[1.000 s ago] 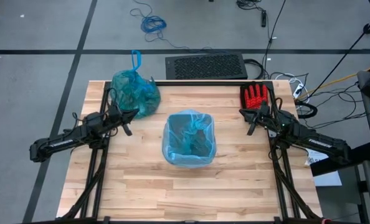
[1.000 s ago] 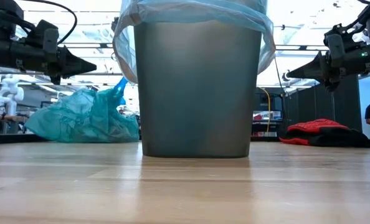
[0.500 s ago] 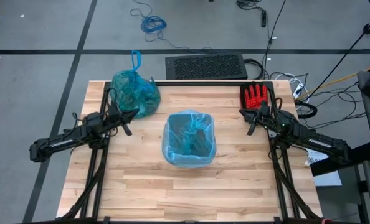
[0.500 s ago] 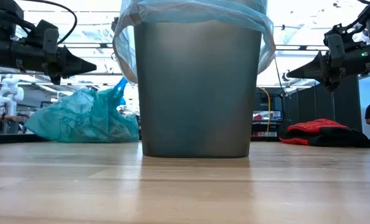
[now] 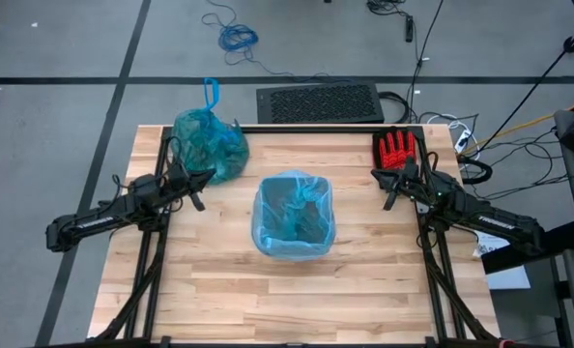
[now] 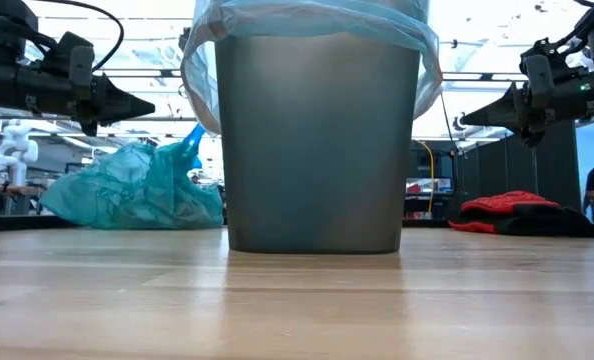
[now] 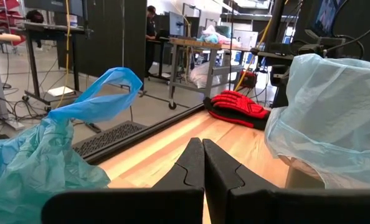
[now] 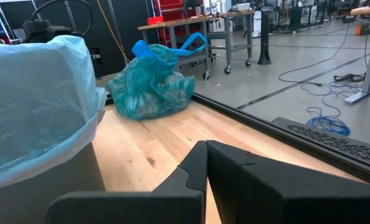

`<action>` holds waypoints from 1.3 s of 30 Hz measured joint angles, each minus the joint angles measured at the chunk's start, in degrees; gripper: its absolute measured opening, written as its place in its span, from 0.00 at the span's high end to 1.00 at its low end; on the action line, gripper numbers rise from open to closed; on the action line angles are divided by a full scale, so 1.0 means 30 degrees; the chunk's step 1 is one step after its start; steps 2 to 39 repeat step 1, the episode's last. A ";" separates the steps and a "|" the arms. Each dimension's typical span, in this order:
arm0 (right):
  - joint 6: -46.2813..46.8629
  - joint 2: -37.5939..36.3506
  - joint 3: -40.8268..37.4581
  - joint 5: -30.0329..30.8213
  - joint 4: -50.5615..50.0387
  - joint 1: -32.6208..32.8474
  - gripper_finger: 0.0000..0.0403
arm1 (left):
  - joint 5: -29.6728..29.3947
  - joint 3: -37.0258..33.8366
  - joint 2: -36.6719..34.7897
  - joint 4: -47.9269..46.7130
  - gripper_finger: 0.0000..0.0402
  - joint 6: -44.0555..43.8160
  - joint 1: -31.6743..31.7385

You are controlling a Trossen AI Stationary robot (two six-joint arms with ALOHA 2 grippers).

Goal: Place trash/remove bag and relplace
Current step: Return to Home Position

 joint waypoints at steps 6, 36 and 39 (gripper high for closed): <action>0.0000 0.0000 0.0000 0.0000 0.0000 -0.0007 1.00 | 0.0000 0.0000 0.0007 0.0006 1.00 0.0000 0.0000; 0.0000 0.0000 0.0000 0.0000 0.0000 -0.0007 1.00 | 0.0000 0.0000 0.0007 0.0006 1.00 0.0000 0.0000; 0.0000 0.0000 0.0000 0.0000 0.0000 -0.0007 1.00 | 0.0000 0.0000 0.0007 0.0006 1.00 0.0000 0.0000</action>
